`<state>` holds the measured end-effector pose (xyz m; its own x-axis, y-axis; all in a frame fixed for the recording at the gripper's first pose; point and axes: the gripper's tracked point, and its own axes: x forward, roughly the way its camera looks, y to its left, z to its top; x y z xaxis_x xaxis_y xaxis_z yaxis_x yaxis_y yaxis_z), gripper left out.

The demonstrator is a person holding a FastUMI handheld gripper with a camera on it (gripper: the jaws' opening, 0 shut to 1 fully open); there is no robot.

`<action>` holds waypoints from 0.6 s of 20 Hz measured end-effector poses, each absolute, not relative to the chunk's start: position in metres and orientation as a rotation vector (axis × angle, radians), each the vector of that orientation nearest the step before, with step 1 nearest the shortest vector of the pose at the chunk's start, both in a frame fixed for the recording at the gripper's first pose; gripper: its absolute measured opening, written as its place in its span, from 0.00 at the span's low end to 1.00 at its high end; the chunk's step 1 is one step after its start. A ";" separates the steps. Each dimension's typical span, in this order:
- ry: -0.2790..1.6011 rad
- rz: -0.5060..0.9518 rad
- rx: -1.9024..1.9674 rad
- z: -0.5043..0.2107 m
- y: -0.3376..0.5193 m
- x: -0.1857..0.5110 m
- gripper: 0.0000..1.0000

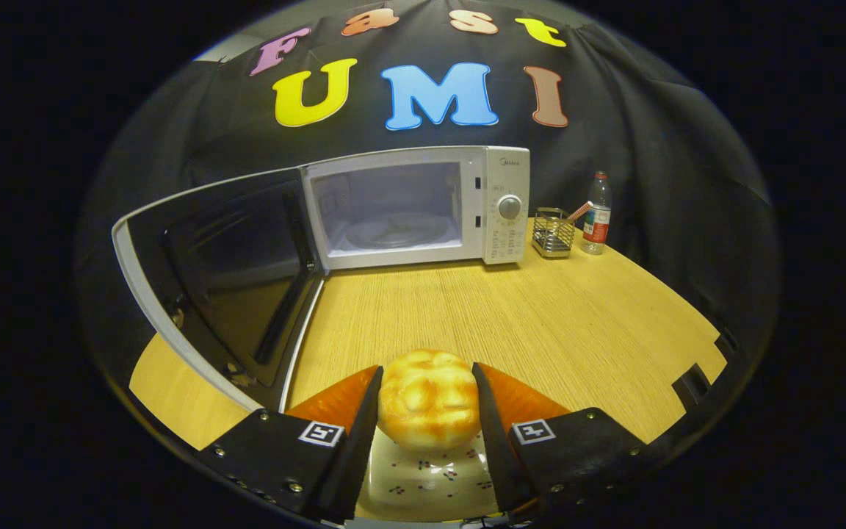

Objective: Open the microwave, put the food inside, and close the microwave door.

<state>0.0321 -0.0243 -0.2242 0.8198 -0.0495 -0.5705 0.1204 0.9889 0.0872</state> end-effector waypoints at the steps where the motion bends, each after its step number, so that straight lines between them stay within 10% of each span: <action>1: 0.592 -0.085 0.129 -0.219 -0.022 0.039 0.69; 12: 0.501 -0.084 0.246 -0.175 -0.012 0.131 0.69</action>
<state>0.1312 -0.0119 -0.1754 0.8743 -0.0199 -0.4851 0.1399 0.9671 0.2125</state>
